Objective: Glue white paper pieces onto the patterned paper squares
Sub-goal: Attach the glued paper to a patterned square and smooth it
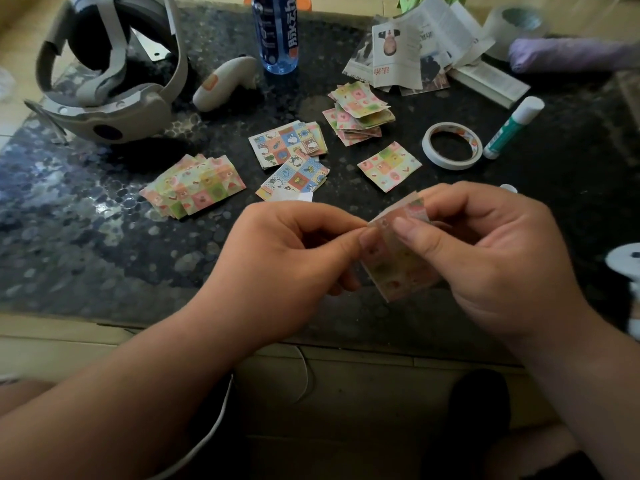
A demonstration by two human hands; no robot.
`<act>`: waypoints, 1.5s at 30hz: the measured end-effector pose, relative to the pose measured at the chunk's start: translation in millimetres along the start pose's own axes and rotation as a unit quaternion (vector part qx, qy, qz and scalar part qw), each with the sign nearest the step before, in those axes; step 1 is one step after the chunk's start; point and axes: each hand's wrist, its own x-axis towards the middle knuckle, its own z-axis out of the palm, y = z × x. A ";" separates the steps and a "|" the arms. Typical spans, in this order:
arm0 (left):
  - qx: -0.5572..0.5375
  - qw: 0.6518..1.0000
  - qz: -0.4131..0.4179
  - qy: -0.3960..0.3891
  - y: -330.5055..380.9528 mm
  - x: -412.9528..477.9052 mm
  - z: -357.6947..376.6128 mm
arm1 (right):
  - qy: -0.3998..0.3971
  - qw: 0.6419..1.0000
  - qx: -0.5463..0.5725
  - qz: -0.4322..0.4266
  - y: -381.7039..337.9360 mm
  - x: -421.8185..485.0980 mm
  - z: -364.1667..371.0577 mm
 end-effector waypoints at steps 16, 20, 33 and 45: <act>-0.158 0.934 -0.292 -0.133 0.4 2.4 7.1 | 0.085 0.936 0.172 0.294 -9.1 11.1 7.5; -0.190 0.936 -0.281 -0.089 -0.4 3.0 8.8 | 0.065 0.935 0.187 0.293 -9.6 11.3 5.7; -0.258 0.931 -0.249 -0.060 0.6 5.4 5.9 | -0.026 0.966 0.104 0.236 -1.1 2.0 -2.0; -0.242 0.936 -0.246 -0.061 -0.9 2.9 6.6 | -0.030 0.961 0.154 0.228 -5.8 4.1 2.6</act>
